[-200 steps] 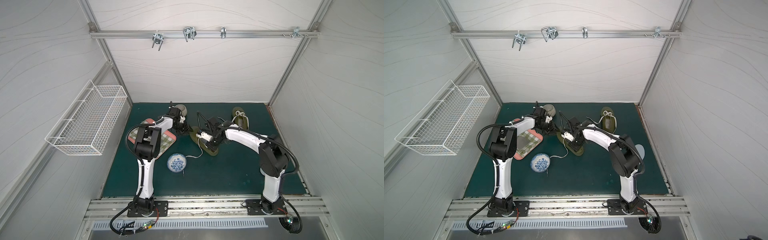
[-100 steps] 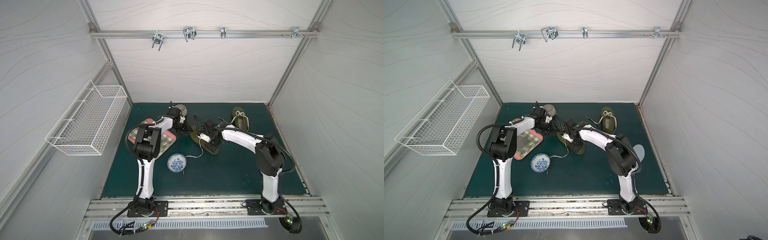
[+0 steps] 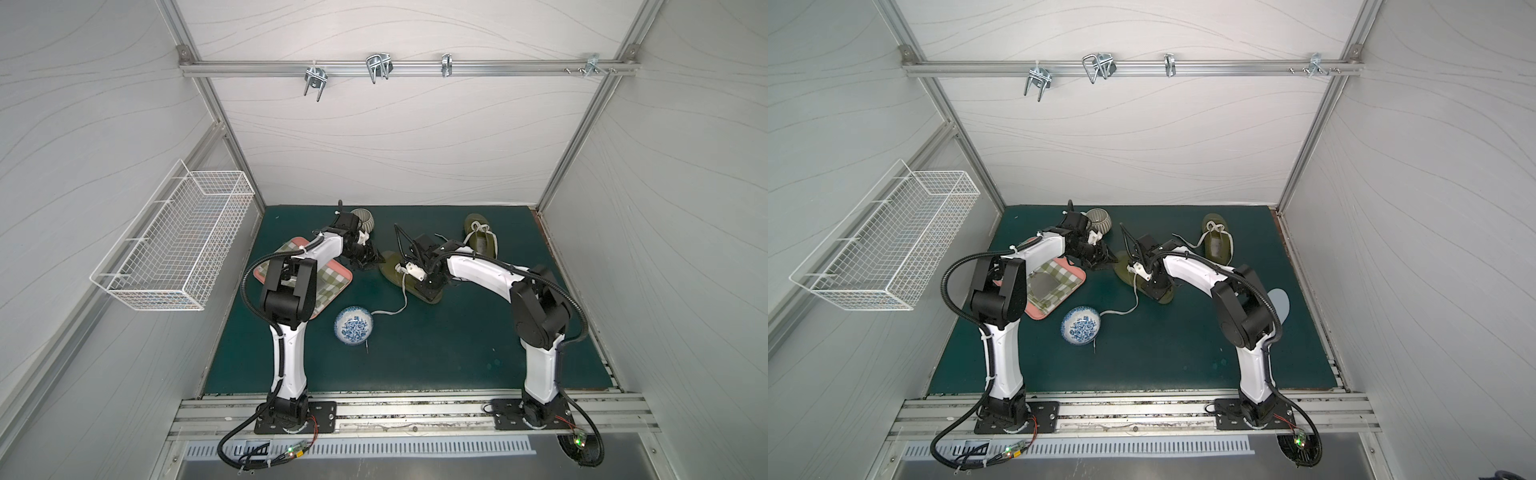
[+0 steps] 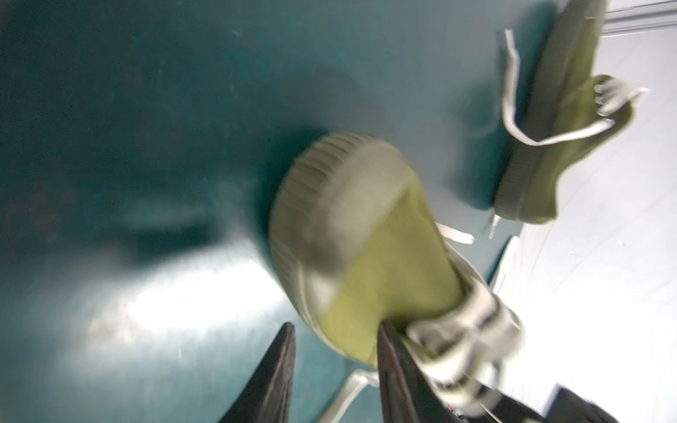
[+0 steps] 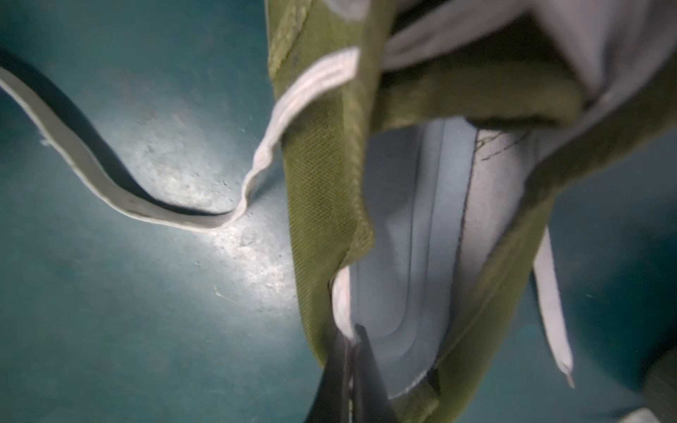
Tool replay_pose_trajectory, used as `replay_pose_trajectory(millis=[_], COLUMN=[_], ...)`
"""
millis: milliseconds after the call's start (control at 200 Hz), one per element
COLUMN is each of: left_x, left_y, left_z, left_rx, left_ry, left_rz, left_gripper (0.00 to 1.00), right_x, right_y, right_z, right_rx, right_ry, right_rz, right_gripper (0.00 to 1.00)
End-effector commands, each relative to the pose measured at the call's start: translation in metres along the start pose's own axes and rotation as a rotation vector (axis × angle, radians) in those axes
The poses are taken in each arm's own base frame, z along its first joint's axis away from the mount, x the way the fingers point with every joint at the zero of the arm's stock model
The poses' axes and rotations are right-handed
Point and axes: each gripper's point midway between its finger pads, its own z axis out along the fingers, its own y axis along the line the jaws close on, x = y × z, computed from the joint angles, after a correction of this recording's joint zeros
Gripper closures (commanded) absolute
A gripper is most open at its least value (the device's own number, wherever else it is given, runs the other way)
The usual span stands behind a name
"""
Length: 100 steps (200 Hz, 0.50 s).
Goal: Insert the insole into the shoe
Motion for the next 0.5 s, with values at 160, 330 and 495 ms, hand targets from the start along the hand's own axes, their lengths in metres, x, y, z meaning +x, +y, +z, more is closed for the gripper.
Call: replay_pose_trajectory(millis=[160, 330, 495], left_x=[0.038, 0.072, 0.09], left_y=[-0.039, -0.049, -0.054], left_z=[-0.055, -0.036, -0.002], left_rx=[-0.017, -0.055, -0.04], left_ry=[-0.075, -0.079, -0.1], left_rz=[0.015, 0.026, -0.013], left_gripper=[0.61, 0.6, 0.6], right_x=[-0.012, -0.018, -0.018], right_y=[0.018, 0.023, 0.027], right_z=[-0.009, -0.014, -0.012], right_rx=[-0.175, -0.211, -0.215], right_ry=[-0.118, -0.152, -0.149], right_rz=[0.14, 0.16, 0.156], right_gripper=[1.0, 1.0, 1.0])
